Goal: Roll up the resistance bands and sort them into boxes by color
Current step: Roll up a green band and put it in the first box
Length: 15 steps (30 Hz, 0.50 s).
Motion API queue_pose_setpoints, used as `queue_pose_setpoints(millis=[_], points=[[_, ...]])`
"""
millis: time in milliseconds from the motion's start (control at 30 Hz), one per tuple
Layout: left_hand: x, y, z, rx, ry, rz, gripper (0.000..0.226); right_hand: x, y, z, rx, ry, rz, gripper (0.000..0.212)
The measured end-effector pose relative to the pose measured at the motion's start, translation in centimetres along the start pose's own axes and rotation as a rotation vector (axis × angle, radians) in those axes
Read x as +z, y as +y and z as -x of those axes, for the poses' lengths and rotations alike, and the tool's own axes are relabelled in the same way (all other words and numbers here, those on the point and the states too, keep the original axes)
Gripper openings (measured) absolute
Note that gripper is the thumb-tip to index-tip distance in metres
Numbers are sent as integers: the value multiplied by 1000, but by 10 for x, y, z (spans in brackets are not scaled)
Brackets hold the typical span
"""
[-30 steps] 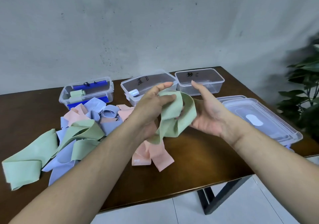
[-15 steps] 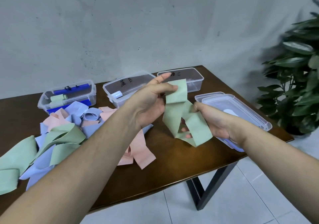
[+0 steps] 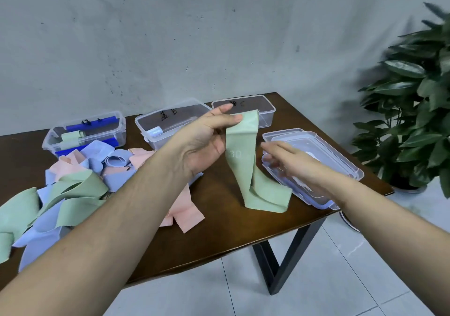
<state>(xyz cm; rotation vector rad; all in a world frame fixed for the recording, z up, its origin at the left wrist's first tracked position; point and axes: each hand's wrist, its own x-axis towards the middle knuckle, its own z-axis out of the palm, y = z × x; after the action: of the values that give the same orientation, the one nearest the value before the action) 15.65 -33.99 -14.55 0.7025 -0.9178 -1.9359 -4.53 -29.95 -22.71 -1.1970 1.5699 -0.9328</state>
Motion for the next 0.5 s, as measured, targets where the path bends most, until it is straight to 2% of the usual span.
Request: queue_pose_setpoints(millis=[33,133,267,400,467,500], points=[[3,-3,0,-1,-5,-6,37,0,-3,2,-93,-7,0,54],[8,-9,0,-5,-11,-24,31,5,-14,8,-376,-53,-109,45],[9,-16,-5,-14,1,-19,30,12,-29,11,-660,1,-90,40],[7,-22,-8,-13,4,16,29,8,-34,8,-671,112,-42,17],[5,-25,-9,-5,6,-34,28,6,-35,9,-666,114,-35,14],[3,-26,-9,3,2,-94,26,6,-37,10,-663,108,-38,19]])
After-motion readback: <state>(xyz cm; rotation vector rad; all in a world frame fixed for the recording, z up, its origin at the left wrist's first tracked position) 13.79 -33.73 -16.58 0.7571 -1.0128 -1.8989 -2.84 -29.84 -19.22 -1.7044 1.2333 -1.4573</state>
